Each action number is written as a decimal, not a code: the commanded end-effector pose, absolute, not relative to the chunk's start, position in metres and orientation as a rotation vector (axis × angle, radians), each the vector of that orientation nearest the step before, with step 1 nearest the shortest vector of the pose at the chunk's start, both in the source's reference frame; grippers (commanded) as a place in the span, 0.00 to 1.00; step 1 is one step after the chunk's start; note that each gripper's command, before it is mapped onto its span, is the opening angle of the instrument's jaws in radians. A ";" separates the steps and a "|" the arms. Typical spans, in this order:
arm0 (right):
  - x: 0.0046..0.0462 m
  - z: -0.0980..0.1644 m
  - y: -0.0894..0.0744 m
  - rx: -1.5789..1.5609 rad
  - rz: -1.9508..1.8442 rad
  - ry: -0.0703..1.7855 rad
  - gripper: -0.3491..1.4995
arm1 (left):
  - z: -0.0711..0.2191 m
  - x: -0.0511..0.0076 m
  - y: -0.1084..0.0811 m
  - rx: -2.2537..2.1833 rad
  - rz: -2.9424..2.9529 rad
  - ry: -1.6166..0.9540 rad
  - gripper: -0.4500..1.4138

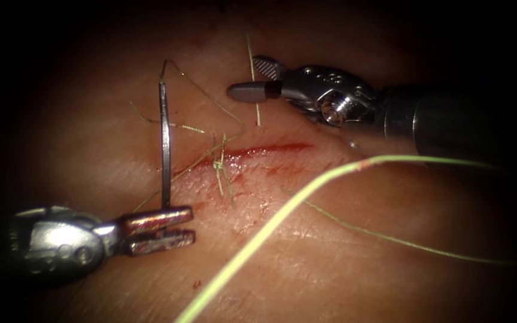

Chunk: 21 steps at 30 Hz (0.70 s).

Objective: Wound Closure

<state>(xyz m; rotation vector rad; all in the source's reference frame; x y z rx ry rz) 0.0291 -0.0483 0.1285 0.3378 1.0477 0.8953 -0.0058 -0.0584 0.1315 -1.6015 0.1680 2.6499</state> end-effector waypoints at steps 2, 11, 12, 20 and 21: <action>0.0298 0.129 -0.048 0.351 0.879 1.061 0.00 | 0.132 -0.0062 -0.058 -1.604 2.650 0.169 0.00; 0.0297 0.127 -0.046 0.337 0.862 1.110 0.00 | 0.132 -0.0062 -0.058 -1.604 2.650 0.169 0.00; 0.0297 0.127 -0.046 0.338 0.857 1.113 0.00 | 0.132 -0.0062 -0.058 -1.604 2.650 0.169 0.00; 0.0297 0.126 -0.045 0.327 0.859 1.125 0.00 | 0.132 -0.0062 -0.058 -1.604 2.650 0.169 0.00; 0.0297 0.126 -0.045 0.327 0.859 1.125 0.00 | 0.132 -0.0062 -0.058 -1.604 2.650 0.169 0.00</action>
